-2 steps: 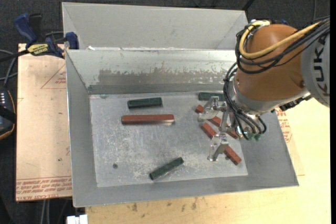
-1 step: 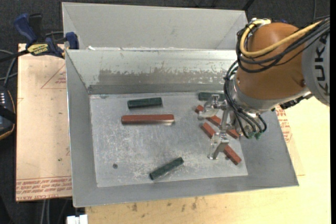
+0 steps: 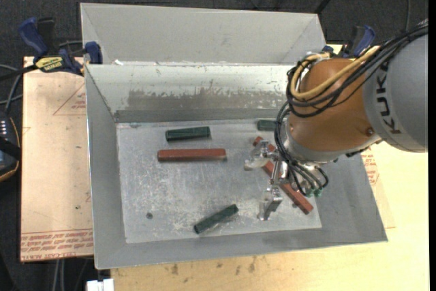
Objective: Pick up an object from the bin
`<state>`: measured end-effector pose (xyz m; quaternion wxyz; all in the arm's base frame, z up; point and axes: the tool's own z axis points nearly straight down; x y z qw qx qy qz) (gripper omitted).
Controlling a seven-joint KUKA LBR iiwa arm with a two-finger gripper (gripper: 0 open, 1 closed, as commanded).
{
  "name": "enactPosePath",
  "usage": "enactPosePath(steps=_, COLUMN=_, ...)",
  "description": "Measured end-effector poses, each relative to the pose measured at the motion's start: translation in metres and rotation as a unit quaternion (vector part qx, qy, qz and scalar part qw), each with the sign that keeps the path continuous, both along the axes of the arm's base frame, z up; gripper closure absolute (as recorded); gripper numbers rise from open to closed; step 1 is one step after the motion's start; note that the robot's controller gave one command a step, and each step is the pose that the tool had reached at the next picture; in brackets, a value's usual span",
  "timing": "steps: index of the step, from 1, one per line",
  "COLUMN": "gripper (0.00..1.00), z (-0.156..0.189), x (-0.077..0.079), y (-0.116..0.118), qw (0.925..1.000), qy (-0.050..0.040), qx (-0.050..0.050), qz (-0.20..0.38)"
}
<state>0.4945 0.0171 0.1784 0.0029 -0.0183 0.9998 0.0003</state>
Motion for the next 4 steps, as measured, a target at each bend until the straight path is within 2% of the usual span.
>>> enactPosePath(steps=1, gripper=0.00, z=-0.075, x=0.006, y=0.004, qw=0.9966, qy=0.0005, qx=0.000, qz=0.083)
enactPosePath(steps=2, gripper=1.00, z=-0.101, x=0.020, y=0.038, qw=0.9935, qy=-0.0092, qx=0.000, qz=0.113)
enactPosePath(steps=3, gripper=1.00, z=-0.101, x=0.020, y=0.038, qw=0.9935, qy=-0.0092, qx=0.000, qz=0.113)
enactPosePath(steps=4, gripper=1.00, z=0.049, x=0.023, y=0.051, qw=0.9958, qy=-0.0001, qx=0.000, qz=0.091)
